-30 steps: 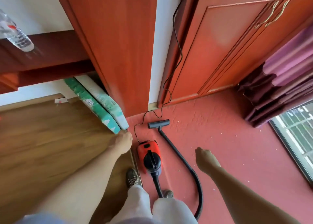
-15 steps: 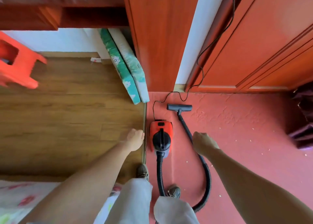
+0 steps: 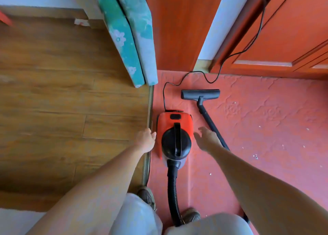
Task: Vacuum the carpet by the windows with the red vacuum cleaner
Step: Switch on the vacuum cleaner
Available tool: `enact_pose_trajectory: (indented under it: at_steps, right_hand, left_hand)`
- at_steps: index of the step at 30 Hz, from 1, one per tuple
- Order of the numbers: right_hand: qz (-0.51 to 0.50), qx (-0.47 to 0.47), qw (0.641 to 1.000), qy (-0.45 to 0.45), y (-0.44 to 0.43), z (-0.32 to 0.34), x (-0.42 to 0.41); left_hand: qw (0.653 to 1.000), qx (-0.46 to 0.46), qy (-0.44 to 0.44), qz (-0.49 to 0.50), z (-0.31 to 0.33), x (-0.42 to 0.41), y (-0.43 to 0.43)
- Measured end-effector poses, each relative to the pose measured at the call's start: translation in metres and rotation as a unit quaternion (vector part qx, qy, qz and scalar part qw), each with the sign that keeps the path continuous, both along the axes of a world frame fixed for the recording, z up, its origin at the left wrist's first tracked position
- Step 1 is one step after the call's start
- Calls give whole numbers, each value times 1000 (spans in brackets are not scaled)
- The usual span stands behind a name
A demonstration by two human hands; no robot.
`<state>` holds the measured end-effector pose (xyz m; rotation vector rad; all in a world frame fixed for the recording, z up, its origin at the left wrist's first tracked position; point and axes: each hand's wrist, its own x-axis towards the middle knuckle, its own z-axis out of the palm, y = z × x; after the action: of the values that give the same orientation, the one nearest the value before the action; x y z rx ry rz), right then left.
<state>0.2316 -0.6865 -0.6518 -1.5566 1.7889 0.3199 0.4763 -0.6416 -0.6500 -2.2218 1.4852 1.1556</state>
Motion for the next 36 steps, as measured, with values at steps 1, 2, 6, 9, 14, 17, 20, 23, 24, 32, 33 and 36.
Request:
enact_pose_trajectory:
  at_steps: [1, 2, 6, 9, 14, 17, 20, 23, 24, 32, 33, 36]
  right_hand:
    - [-35, 2, 999, -18, -5, -20, 7]
    - [-64, -3, 997, -33, -7, -39, 14]
    - [-127, -15, 990, -66, -27, -97, 34]
    - [-202, 16, 974, -97, -44, -135, 41]
    - [-274, -6, 953, -129, -57, -165, 46]
    - [-255, -3, 960, -112, -68, -167, 45]
    - [-257, -8, 960, -111, -72, -166, 47]
    - [-262, -7, 959, -105, -72, -166, 48]
    - [-265, -8, 959, -104, -73, -166, 48]
    - [-280, -21, 951, -130, -88, -169, 50]
    - [-284, -18, 949, -132, -89, -169, 50]
    - [-298, -3, 943, -146, -88, -169, 50]
  left_hand:
    - [998, 18, 23, 52, -20, -4, -6]
    - [994, 31, 41, 100, -38, -10, -11]
    - [962, 47, 115, 242, -98, -29, -30]
    - [923, 17, 173, 344, -130, -44, -53]
    - [914, -44, 180, 362, -147, -48, -90]
    - [899, -44, 182, 395, -157, -46, -95]
    - [893, -41, 193, 404, -158, -45, -98]
    - [895, -50, 196, 397, -162, -44, -101]
    - [896, -52, 195, 396, -164, -44, -102]
    - [880, -118, 215, 406, -169, -41, -113]
    - [882, -119, 210, 403, -170, -41, -113]
    - [885, -116, 209, 400, -172, -40, -110]
